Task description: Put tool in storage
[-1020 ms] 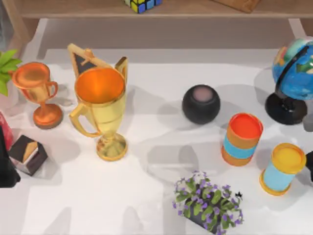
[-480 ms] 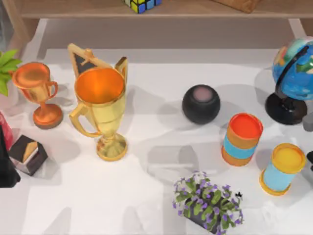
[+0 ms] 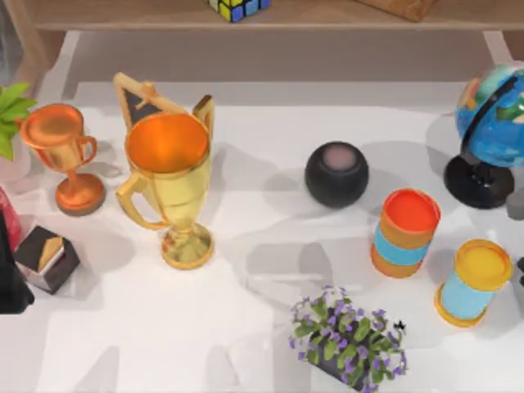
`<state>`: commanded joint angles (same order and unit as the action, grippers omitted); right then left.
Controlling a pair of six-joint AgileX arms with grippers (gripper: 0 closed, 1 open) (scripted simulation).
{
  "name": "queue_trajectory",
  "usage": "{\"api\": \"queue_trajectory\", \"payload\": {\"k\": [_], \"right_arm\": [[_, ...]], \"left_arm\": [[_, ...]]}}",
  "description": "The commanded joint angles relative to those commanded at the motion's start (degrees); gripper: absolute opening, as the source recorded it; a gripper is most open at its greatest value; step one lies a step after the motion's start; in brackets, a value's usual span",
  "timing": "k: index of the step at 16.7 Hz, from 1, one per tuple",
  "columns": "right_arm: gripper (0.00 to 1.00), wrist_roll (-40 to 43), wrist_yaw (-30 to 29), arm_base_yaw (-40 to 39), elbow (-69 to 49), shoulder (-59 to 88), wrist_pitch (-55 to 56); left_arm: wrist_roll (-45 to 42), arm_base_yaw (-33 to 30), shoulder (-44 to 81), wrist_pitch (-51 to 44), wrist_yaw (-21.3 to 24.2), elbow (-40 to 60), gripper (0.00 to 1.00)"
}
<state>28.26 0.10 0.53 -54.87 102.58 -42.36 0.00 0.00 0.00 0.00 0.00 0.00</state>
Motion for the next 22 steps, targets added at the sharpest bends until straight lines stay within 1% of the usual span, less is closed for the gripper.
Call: {"api": "queue_trajectory", "payload": {"k": [9,13,15,18,22], "right_arm": [[0.0,0.0,-0.2,0.2,0.0,-0.1,-0.1],[0.0,1.2,-4.7,3.3,-0.6,-0.5,-1.3],[0.0,1.1,-5.8,3.8,-2.2,-2.3,-2.7],[0.0,0.1,-3.7,2.3,-4.3,-4.3,-5.4],[0.0,0.1,-0.1,0.2,-3.6,-3.6,-7.1]], "left_arm": [[0.0,0.0,0.0,0.0,0.0,0.0,1.0],[0.0,0.0,0.0,0.0,0.0,0.0,1.0],[0.0,0.0,0.0,0.0,0.0,0.0,1.0],[0.0,0.0,0.0,0.0,0.0,0.0,1.0],[0.0,0.0,0.0,0.0,0.0,0.0,1.0]]}}
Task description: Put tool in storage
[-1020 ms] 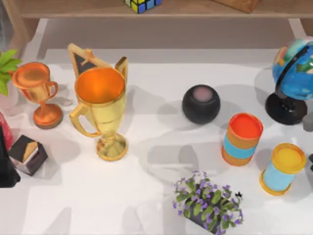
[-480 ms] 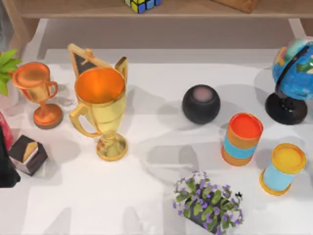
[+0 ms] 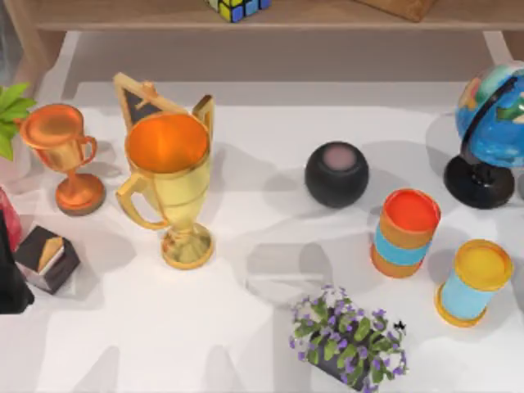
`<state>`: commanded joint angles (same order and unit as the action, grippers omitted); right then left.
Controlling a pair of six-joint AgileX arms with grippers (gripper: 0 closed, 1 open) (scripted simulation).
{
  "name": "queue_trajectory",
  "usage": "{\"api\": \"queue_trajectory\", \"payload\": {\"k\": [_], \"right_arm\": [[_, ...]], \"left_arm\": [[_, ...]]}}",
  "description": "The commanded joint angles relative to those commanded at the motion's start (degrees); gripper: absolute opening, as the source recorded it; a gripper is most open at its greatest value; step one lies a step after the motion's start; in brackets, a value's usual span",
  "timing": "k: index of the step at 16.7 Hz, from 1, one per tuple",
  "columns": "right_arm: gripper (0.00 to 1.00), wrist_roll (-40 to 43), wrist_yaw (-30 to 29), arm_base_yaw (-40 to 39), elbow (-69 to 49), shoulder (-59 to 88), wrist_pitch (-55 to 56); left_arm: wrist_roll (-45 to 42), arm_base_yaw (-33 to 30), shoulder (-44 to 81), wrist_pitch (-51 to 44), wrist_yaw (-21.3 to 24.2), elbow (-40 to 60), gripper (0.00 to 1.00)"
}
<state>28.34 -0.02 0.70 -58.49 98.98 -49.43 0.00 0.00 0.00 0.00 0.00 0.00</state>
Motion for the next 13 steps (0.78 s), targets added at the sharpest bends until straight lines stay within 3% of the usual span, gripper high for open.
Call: {"api": "queue_trajectory", "payload": {"k": [7,13], "right_arm": [[0.0,-1.6,-0.2,1.1,-1.1,0.1,-1.6],[0.0,-12.4,1.4,5.4,-13.1,1.3,-17.2]], "left_arm": [[0.0,0.0,0.0,0.0,0.0,0.0,1.0],[0.0,0.0,0.0,0.0,0.0,0.0,1.0]]}}
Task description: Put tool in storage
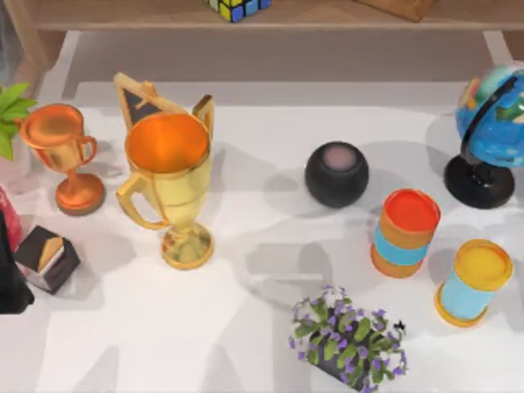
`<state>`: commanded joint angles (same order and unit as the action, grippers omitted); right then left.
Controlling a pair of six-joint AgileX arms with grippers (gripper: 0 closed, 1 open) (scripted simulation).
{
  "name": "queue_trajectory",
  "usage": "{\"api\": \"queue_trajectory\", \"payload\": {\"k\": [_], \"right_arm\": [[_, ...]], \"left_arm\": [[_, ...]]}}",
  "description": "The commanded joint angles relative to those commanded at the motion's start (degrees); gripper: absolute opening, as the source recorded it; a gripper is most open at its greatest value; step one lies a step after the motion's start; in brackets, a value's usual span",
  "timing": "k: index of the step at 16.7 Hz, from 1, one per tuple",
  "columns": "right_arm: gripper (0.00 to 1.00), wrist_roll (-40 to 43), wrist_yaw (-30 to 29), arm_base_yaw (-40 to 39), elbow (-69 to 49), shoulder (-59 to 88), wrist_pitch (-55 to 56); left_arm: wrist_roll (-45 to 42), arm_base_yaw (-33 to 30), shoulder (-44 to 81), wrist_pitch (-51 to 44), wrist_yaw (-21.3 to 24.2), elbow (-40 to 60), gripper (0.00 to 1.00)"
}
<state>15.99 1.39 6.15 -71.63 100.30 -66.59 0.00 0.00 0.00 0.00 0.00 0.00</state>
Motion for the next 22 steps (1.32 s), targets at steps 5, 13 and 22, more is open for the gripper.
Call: {"api": "queue_trajectory", "payload": {"k": [5,13,22], "right_arm": [[0.0,-7.2,4.4,2.1,-22.0,4.5,-9.3],[0.0,-7.9,4.9,13.0,-55.0,25.7,-7.9],[0.0,6.2,3.3,17.5,-60.7,43.9,-8.8]], "left_arm": [[0.0,0.0,0.0,0.0,0.0,0.0,1.0],[0.0,0.0,0.0,0.0,0.0,0.0,1.0],[0.0,0.0,0.0,0.0,0.0,0.0,1.0]]}}
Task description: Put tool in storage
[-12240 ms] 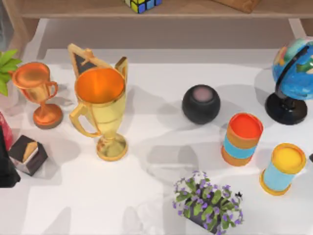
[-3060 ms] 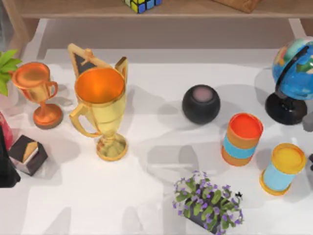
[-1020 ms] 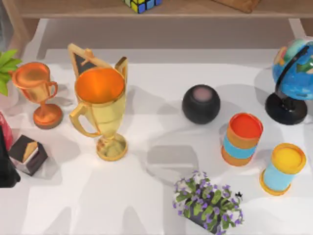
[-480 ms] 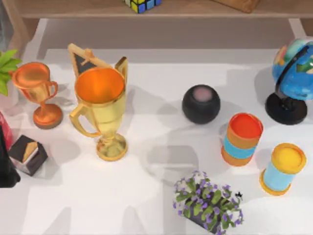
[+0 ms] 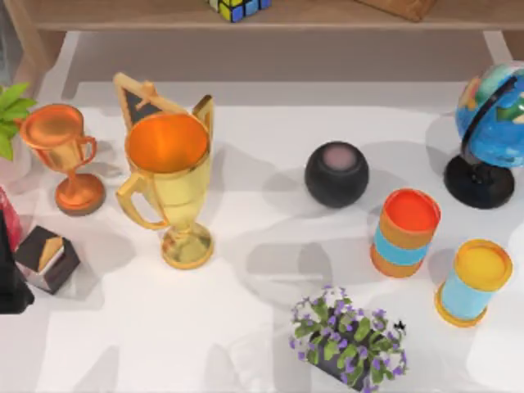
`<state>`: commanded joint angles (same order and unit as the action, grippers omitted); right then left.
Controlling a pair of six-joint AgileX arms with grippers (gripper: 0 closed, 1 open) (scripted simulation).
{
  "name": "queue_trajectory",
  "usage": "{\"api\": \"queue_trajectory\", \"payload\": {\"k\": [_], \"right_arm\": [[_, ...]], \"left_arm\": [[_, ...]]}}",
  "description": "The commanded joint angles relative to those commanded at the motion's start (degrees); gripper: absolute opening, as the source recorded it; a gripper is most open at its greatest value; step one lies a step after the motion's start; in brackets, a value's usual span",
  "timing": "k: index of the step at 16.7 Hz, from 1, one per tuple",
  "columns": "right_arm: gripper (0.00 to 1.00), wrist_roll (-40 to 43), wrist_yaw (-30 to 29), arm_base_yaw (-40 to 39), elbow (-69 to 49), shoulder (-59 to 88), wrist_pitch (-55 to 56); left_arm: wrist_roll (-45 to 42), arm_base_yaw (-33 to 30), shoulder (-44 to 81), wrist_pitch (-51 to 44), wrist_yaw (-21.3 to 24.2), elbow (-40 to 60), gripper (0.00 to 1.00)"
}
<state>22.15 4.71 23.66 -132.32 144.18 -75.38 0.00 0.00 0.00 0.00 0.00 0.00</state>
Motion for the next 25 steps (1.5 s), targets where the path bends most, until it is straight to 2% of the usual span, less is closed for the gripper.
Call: {"api": "queue_trajectory", "payload": {"k": [6,12,15,25], "right_arm": [[0.0,-0.1,0.1,-0.3,0.0,0.1,0.0],[0.0,-4.0,5.3,0.8,-3.8,-0.8,-2.5],[0.0,-4.9,5.9,1.7,-3.8,-1.4,-2.7],[0.0,0.0,0.0,-0.1,2.1,0.2,2.1]], "left_arm": [[0.0,0.0,0.0,0.0,0.0,0.0,1.0],[0.0,0.0,0.0,0.0,0.0,0.0,1.0],[0.0,0.0,0.0,0.0,0.0,0.0,1.0],[0.0,0.0,0.0,0.0,0.0,0.0,1.0]]}}
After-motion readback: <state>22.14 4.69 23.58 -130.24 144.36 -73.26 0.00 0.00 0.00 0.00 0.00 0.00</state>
